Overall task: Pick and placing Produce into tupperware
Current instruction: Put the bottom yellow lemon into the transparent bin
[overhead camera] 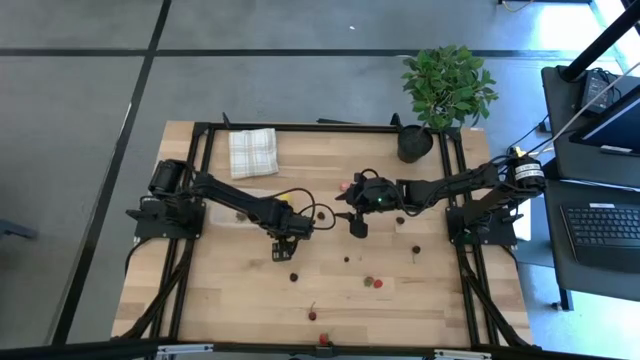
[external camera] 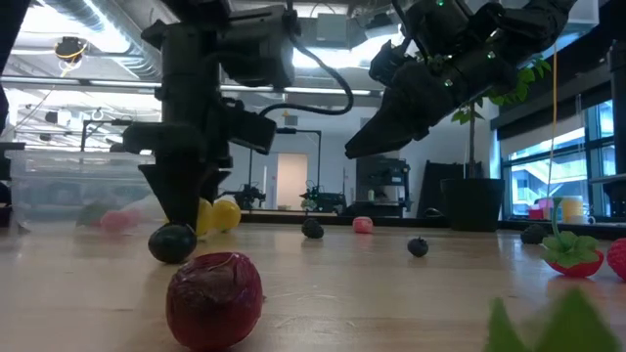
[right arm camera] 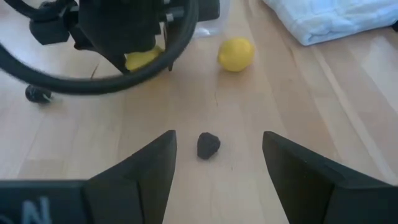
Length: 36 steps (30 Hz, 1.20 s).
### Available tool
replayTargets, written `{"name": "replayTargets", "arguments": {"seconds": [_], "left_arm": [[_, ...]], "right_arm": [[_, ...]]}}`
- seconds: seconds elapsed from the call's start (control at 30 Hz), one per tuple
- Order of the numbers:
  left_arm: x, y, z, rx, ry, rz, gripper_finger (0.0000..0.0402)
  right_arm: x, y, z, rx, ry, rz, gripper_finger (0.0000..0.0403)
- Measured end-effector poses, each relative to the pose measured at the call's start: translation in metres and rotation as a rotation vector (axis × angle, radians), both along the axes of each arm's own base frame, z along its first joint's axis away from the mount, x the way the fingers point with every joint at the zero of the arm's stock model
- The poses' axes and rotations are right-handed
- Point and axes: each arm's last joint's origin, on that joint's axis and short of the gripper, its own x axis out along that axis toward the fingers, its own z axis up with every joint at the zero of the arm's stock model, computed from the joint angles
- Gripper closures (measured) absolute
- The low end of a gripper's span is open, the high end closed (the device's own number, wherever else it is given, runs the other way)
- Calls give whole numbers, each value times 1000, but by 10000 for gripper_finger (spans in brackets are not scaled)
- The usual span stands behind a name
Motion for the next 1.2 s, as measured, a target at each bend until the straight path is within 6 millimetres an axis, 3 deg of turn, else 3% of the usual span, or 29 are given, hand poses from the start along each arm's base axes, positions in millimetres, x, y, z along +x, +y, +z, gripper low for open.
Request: {"name": "replayTargets", "arguments": {"seconds": [0.47,0.7,0.97,1.2], "left_arm": [[0,0,-1,-12,8,-4,196],[-1,-1,-1,-20,11,-10,184],[-1,2,1,-28,1,-50,197],[-6,10,18,-40,-28,-87,192]], "right_arm": [[0,0,0,1,0,0,163],[0,0,0,-1,1,1,163],[0,0,0,-1,0,1,163],[0,0,0,-2,-1,1,163]]}}
